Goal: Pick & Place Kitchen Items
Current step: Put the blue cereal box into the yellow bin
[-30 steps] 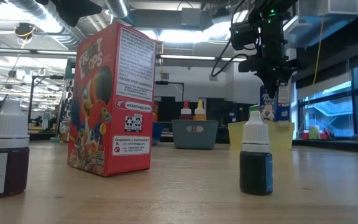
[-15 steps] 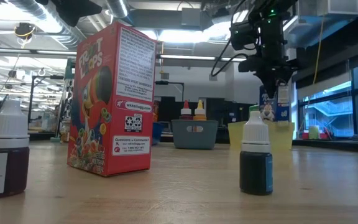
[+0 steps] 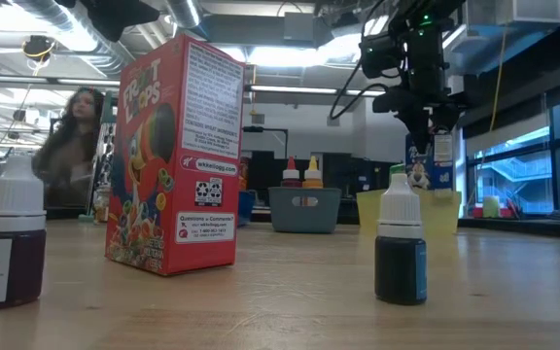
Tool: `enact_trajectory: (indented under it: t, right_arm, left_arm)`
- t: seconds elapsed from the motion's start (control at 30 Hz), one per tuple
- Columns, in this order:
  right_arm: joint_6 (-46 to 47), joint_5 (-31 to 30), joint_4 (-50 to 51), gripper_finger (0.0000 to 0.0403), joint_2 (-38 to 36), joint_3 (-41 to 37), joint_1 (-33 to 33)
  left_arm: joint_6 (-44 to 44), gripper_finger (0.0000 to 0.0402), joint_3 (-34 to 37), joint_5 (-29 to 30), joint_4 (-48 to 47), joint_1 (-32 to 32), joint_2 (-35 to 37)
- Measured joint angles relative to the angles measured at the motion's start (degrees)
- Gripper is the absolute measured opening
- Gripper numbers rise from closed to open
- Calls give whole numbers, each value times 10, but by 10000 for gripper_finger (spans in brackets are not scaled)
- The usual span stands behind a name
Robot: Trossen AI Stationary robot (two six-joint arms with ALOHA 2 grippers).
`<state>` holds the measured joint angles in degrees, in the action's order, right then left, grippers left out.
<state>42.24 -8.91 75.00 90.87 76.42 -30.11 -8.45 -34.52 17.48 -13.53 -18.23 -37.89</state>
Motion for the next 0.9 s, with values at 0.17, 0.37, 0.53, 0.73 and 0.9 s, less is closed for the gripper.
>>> enact_trajectory:
  t: [0.17,0.37,0.53,0.73,0.9]
  right_arm:
    - [2,0,-5,174,0,0,0]
    - [2,0,-5,171,14,0,0]
    - [-1,1,-5,171,37,0,-1]
    - [-2,1,-10,171,50,0,-2]
    - [-9,1,-17,172,51,0,-2]
  left_arm:
    - [0,278,0,0,0,0,0]
    - [0,278,0,0,0,0,0]
    - [0,278,0,0,0,0,0]
    - [0,278,0,0,0,0,0]
    - [0,278,0,0,0,0,0]
